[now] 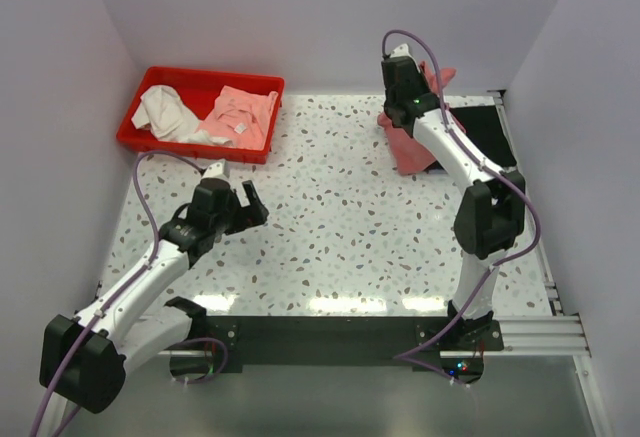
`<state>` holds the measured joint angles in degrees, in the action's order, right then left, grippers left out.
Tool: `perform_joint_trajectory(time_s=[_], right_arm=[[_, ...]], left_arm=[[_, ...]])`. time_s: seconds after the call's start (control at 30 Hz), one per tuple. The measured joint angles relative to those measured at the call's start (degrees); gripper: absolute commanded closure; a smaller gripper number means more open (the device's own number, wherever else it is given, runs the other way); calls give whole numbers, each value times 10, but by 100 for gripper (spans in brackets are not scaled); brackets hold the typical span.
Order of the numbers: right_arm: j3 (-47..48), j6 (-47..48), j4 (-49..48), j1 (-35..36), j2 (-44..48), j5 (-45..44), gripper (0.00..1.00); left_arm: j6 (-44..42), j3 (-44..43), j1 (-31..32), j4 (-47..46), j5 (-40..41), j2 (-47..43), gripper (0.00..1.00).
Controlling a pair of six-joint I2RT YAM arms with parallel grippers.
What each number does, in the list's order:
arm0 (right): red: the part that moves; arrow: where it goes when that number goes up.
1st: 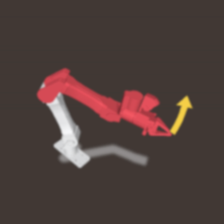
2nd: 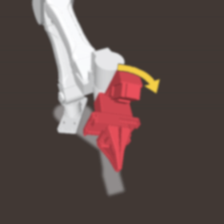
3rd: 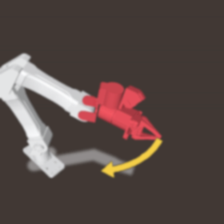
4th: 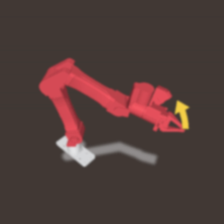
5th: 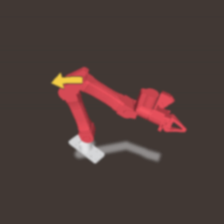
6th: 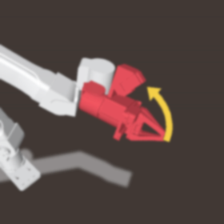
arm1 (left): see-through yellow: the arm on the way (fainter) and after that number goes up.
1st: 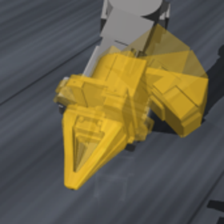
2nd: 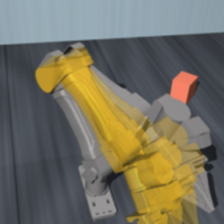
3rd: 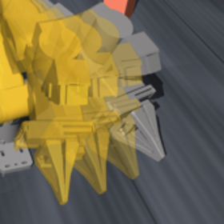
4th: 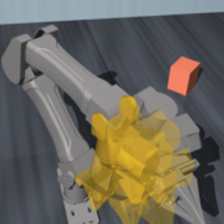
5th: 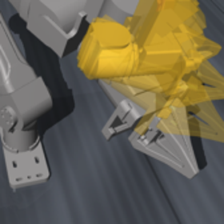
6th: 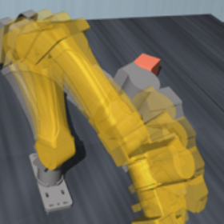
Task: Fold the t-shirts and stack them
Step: Neatly place the folded tshirt to the corner
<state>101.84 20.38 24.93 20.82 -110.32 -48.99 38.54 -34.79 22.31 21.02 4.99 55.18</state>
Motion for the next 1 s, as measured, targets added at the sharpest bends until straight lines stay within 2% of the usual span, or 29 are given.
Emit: perform_joint_trajectory(time_s=[1.0], right_arm=[[104,0,88,-9,9,5,100]], left_arm=[[0,9,0,9,8,-5,0]])
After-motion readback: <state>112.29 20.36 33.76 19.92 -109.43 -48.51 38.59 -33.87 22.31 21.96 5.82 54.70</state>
